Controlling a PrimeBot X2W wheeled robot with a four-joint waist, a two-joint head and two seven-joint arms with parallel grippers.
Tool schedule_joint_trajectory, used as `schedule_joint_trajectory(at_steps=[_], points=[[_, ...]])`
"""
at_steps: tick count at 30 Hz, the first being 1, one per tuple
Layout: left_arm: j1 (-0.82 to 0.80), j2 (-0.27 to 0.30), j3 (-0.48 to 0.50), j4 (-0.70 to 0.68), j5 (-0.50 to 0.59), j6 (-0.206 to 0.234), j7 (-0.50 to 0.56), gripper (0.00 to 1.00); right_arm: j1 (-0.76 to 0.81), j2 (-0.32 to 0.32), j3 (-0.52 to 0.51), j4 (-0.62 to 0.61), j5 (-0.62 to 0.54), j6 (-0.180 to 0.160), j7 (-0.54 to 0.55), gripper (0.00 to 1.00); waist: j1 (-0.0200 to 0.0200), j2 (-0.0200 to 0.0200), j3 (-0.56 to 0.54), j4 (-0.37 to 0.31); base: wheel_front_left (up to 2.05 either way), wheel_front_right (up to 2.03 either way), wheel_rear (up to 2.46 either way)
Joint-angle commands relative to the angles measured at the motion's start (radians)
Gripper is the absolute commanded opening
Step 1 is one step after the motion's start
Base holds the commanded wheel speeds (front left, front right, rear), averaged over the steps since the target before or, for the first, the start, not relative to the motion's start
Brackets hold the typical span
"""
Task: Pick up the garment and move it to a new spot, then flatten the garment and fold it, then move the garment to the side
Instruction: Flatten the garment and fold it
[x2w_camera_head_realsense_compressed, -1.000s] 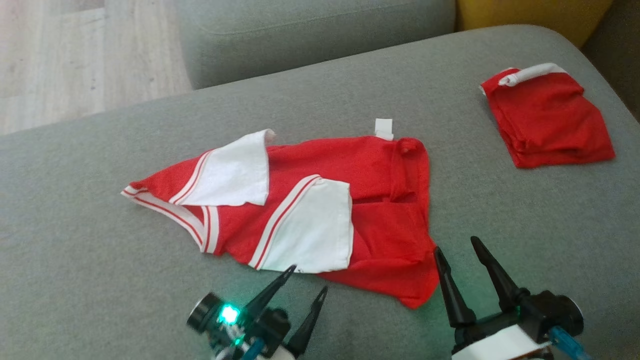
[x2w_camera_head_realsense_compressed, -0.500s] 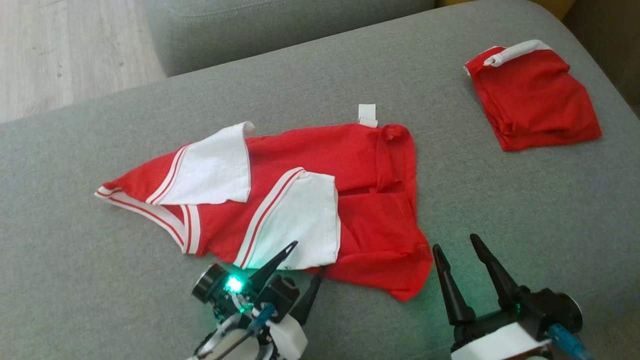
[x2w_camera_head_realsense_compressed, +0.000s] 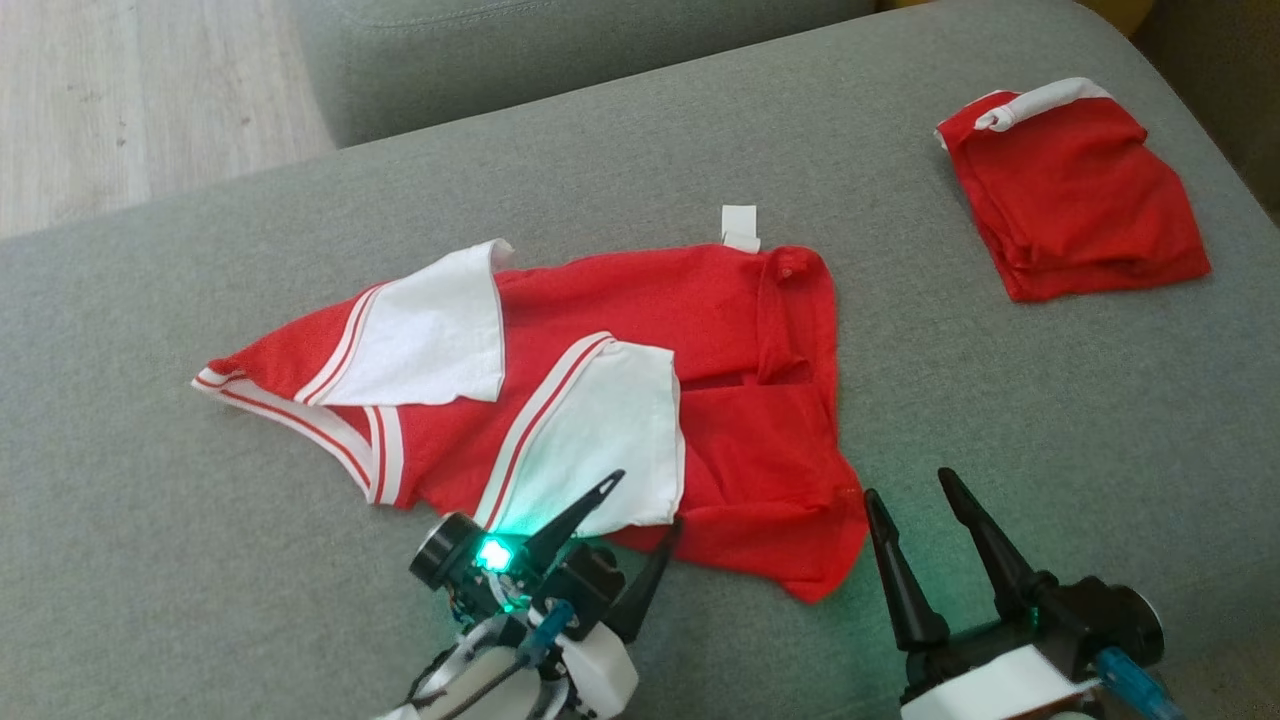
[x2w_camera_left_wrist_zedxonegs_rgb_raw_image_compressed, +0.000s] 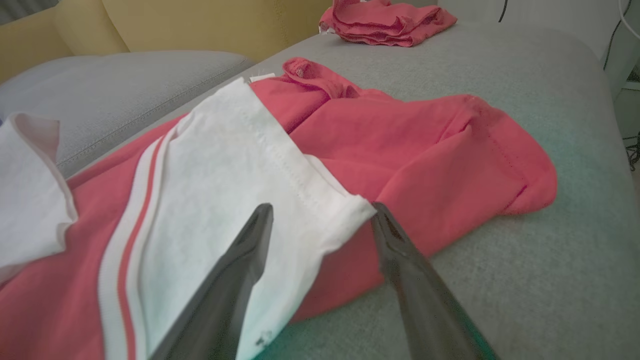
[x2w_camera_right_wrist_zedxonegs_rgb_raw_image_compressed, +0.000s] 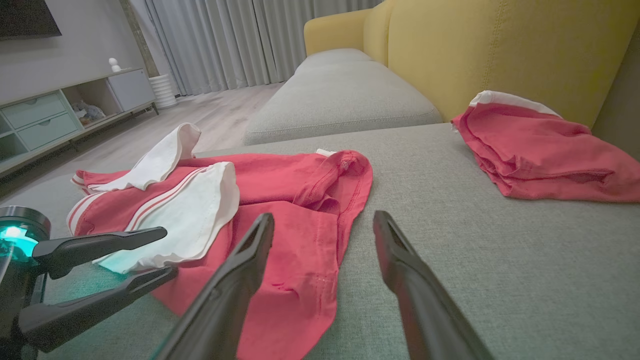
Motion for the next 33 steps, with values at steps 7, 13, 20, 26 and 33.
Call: schedule_joint_trajectory(at_steps=[7, 13, 20, 26, 33], points=[[-0.034, 0.022, 0.011, -0.062, 0.000, -0.020, -0.012, 0.00, -0.042, -0.016, 0.023, -0.023, 0.004, 0.007, -0.004, 1.00, 0.0000, 0.0000, 0.003, 0.006, 0.00, 0.00, 0.00], [-0.023, 0.073, 0.038, -0.143, -0.009, -0.009, -0.012, 0.00, -0.034, -0.016, 0.024, 0.001, 0.014, 0.007, -0.004, 1.00, 0.0000, 0.0000, 0.001, 0.020, 0.00, 0.00, 0.00], [0.012, 0.204, 0.124, -0.343, -0.008, 0.063, -0.012, 0.00, -0.031, -0.020, 0.027, 0.067, 0.047, 0.007, -0.004, 1.00, 0.0000, 0.0000, 0.005, 0.042, 0.00, 0.00, 0.00], [0.037, 0.305, 0.204, -0.483, -0.009, 0.121, -0.012, 0.00, -0.050, -0.016, 0.018, 0.111, 0.087, 0.007, -0.004, 1.00, 0.0000, 0.0000, 0.010, 0.055, 0.00, 0.00, 0.00], [0.077, 0.400, 0.284, -0.610, -0.021, 0.180, -0.003, 0.00, -0.131, -0.030, 0.050, 0.246, 0.111, 0.007, -0.004, 1.00, 0.0000, 0.0000, 0.013, 0.075, 0.00, 0.00, 0.00]])
